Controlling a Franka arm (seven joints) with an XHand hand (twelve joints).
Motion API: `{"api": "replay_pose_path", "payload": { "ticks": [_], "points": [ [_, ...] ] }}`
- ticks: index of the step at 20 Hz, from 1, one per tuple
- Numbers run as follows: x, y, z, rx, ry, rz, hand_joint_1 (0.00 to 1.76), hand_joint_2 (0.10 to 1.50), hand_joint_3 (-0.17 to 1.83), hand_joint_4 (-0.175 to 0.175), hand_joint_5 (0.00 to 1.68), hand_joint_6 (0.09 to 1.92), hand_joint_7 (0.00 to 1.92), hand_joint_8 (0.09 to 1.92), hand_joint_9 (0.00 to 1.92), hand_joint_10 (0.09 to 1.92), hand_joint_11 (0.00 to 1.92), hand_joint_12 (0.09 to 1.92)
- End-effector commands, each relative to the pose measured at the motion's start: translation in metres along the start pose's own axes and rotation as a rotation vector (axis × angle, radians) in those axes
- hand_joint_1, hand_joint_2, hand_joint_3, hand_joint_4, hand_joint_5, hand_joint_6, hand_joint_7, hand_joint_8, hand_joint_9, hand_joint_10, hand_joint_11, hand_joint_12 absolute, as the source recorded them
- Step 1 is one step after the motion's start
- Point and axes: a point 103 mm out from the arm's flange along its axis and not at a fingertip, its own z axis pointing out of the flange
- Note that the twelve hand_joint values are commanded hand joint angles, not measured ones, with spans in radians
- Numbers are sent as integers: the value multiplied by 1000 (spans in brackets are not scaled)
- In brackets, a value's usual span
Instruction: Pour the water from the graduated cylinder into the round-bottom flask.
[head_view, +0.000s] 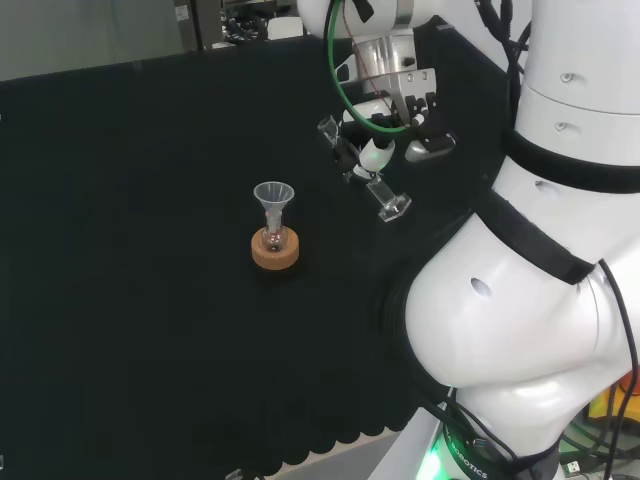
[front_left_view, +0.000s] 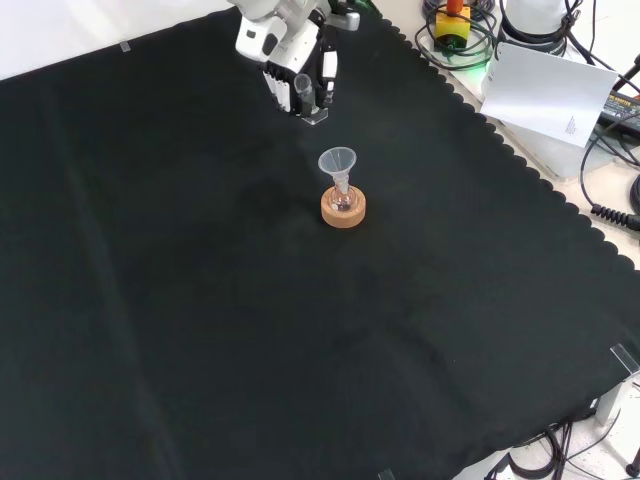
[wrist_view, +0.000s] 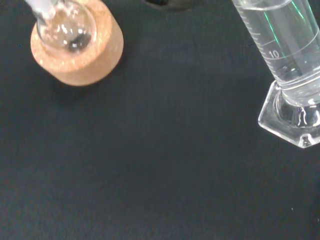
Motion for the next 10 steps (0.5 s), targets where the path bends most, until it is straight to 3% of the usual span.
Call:
{"api": "replay_pose_path", "payload": {
  "ticks": [1,10],
  "points": [
    [9,-1,6,80,-48,-1,1235,1170,0,-175,853,1167,889,1170,1346,113,1150,859],
    [24,-4,13,216,-140,-7,1236,1169,0,-175,856,1163,892,1165,1349,111,1150,859]
  ]
}}
